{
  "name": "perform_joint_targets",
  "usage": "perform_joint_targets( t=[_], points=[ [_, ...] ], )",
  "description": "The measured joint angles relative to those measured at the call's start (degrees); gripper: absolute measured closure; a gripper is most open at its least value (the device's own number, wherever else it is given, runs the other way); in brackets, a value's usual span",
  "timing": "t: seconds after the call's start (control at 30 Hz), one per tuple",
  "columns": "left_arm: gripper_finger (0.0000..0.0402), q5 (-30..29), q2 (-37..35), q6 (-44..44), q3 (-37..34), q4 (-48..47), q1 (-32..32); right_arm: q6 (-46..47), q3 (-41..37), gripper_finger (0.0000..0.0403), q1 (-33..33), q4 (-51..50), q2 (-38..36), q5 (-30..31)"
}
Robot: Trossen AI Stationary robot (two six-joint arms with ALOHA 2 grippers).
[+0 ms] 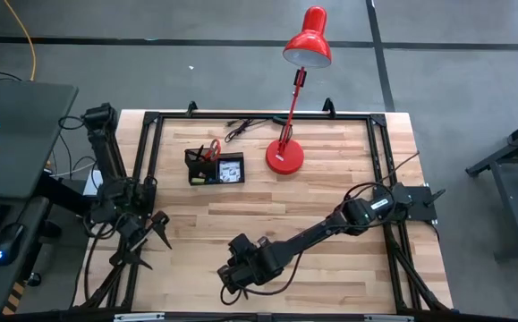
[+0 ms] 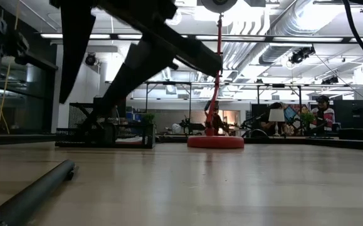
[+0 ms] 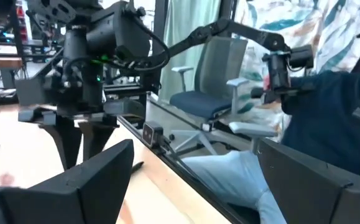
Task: Pick and place office supplies into organizer
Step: Put the black pen into the black desk organizer
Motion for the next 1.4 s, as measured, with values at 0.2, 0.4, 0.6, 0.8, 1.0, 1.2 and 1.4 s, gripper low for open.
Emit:
perform_joint_targets(
  t=[0.2, 0.4, 0.6, 0.8, 1.0, 1.2, 1.4],
  points=[
    [0.0076, 1.80, -5.82, 0.87, 0.07, -5.60, -0.01, 2.14, 0.00, 0.0270, 0.22, 0.66, 0.70, -1.83],
    [0.0076, 3.89, -8.94, 2.22, 0.09, -8.54, -0.02, 2.44, -0.07, 0.0270, -0.15, 0.62, 3.50, -5.23],
    [0.0076, 3.58, -9.27, 2.20, 0.11, -9.36, -0.02, 2.76, -0.07, 0.0270, -0.15, 0.85, 3.39, -2.56],
    [0.0076, 3.54, -9.25, 1.76, 0.11, -10.65, 0.00, 2.29, -0.07, 0.0270, -0.17, 3.46, 4.15, -2.93],
    [0.0076, 3.52, -9.25, 1.74, 0.11, -10.65, -0.01, 2.14, 0.00, 0.0270, -0.17, 4.74, 5.14, -3.42],
    [0.0076, 3.49, -9.25, 1.69, 0.13, -10.68, -0.02, 1.70, 0.26, 0.0270, -0.15, 4.79, 6.35, -3.50],
    [0.0076, 3.49, -9.25, 1.56, 0.13, -10.68, -0.02, 0.03, 0.26, 0.0298, -0.12, 3.81, 6.74, -3.26]
  ],
)
